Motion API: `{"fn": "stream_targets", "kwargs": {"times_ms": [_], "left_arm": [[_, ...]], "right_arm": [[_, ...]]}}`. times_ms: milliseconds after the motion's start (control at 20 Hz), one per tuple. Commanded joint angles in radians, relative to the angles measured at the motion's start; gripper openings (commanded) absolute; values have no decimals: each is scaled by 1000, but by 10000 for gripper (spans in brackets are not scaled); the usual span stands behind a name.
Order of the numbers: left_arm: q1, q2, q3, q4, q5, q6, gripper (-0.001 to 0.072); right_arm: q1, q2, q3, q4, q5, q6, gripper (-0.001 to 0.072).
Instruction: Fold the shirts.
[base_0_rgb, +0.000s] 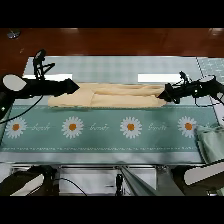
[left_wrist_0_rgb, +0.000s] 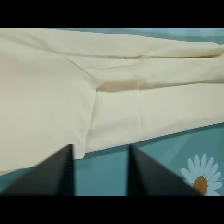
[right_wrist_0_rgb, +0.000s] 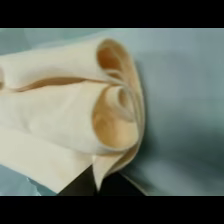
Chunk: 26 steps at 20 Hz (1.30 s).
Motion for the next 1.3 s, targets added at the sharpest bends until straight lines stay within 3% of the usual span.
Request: {"fn": "stream_targets", "kwargs": {"times_ms": [0, 150, 250, 650, 850, 1100, 1200, 1250], "left_arm": [[-51, 2, -2, -66, 18, 48, 28], [-134, -10, 5, -132, 58, 88, 27], [-201, -85, 76, -102, 51, -5, 24], [-525, -580, 607, -71, -151, -148, 26], [-680, -708, 662, -89, -90, -220, 25], [-813, -788, 662, -230, -159, -206, 26], [-795, -783, 681, -248, -171, -195, 27], [-765, -775, 700, -248, -190, -150, 27]], "right_arm": [[-16, 84, 32, -39, 84, -23, 17], [-41, 288, 19, -169, 156, -22, 17], [-31, 459, -43, -269, 146, 25, 17], [-21, 1020, -299, -220, 175, 117, 18], [-21, 1121, -298, -220, 199, 140, 18], [-21, 1125, -298, -220, 203, 140, 18], [-21, 1125, -298, -223, 204, 142, 19], [-21, 1125, -298, -223, 204, 143, 18]]}}
